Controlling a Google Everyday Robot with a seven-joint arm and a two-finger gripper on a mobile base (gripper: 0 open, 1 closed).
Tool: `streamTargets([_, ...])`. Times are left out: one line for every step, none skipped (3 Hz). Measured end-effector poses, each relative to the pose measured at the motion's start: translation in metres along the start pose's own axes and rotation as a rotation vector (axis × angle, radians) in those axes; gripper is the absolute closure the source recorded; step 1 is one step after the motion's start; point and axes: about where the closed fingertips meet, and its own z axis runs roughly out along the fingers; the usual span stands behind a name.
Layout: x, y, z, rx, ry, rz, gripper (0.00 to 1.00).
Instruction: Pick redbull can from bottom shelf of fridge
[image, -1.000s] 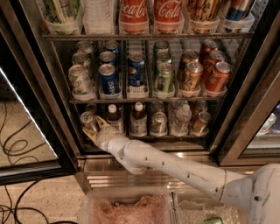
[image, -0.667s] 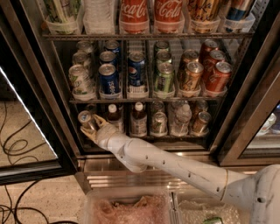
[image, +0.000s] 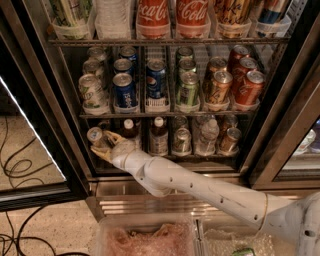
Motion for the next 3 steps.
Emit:
streamTargets([0.001, 0.0, -0.018, 0.016, 0.025, 0.001, 1.0])
streamTargets([0.007, 0.008, -0.049, -0.034, 0.081, 0.005, 1.0])
streamTargets([0.004, 0.018, -0.088, -0.128, 0.135, 0.015, 1.0])
